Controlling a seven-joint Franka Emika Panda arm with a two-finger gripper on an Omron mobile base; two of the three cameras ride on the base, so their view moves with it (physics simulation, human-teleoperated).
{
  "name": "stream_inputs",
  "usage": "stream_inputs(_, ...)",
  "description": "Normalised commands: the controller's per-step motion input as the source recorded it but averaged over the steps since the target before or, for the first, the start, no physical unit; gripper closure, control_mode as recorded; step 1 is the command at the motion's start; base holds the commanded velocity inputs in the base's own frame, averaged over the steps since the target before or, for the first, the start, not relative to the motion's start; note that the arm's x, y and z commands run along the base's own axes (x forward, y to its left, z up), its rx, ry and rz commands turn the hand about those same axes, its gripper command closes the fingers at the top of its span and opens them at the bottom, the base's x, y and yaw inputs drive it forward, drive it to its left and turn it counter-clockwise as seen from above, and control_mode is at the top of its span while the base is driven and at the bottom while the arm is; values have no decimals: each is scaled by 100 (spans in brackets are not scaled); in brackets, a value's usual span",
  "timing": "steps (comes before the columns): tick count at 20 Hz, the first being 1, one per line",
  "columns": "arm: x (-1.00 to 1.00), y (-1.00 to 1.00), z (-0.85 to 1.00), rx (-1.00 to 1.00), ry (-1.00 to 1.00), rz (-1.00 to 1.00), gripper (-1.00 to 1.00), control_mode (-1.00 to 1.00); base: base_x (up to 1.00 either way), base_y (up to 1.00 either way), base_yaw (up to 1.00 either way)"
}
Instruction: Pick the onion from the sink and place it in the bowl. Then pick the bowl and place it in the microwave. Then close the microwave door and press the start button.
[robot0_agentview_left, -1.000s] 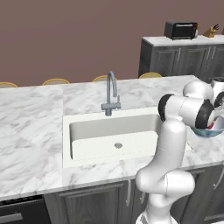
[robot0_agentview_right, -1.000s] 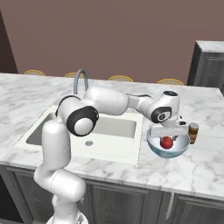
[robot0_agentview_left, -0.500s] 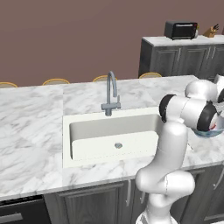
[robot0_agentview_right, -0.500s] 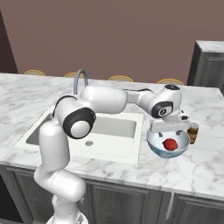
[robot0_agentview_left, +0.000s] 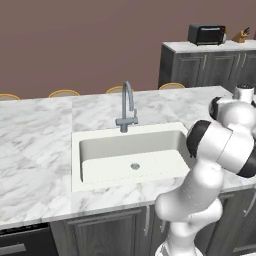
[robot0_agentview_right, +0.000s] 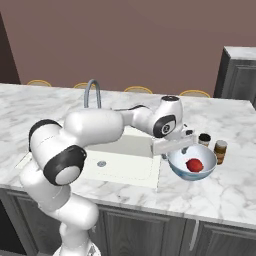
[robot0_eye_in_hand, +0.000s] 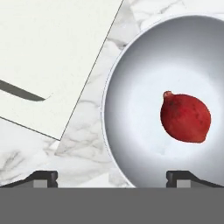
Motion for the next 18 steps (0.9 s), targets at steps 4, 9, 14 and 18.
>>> stream_inputs(4, 5, 13, -8, -11, 0, 7, -100, -100, 0, 0, 0)
stream_inputs(9, 8, -15, -1, -4, 0, 4, -100, -100, 0, 0, 0)
stream_inputs(14, 20, -23, -4, -2, 0, 3, -100, -100, 0, 0, 0)
stream_inputs(18, 33, -14, -28, 0, 5, 6, -100, -100, 0, 0, 0)
